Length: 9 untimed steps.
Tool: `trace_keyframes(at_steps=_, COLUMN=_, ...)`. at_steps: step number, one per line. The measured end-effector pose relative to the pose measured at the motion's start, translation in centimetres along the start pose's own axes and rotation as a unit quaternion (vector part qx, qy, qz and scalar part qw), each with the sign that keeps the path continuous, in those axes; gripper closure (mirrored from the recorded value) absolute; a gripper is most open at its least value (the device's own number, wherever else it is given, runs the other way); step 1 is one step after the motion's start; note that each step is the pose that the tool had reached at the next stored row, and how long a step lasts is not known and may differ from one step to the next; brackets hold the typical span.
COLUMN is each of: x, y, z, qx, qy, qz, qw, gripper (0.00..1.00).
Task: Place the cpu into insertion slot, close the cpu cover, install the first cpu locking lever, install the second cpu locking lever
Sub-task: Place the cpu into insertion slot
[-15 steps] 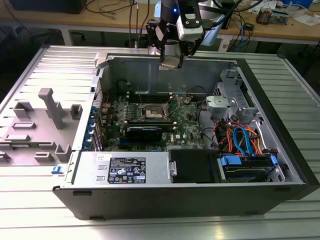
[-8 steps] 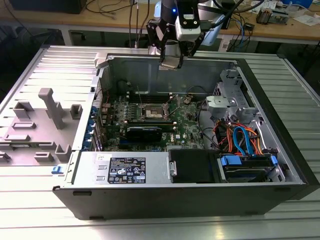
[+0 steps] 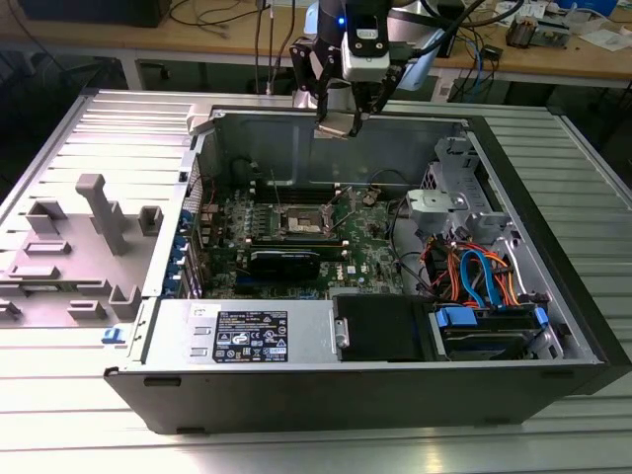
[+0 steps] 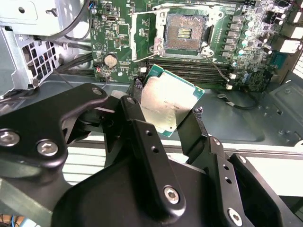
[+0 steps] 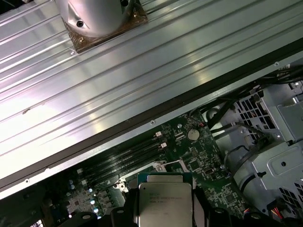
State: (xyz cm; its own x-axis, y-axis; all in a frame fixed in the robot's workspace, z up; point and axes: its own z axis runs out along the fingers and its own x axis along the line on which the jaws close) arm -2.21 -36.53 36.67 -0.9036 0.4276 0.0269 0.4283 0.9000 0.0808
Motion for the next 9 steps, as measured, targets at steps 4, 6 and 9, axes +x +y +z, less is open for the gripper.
trace_keyframes(at_steps=4, x=0.0, y=0.0, z=0.0, qx=0.0, qy=0.0, qz=0.0, qw=1.0, gripper=0.46)
trace_keyframes(at_steps=6, x=0.0, y=0.0, z=0.0, qx=0.0, qy=0.0, qz=0.0, qw=1.0, gripper=0.46)
trace_keyframes(at_steps=9, x=0.0, y=0.0, z=0.0, qx=0.0, qy=0.0, qz=0.0, qw=1.0, gripper=0.46)
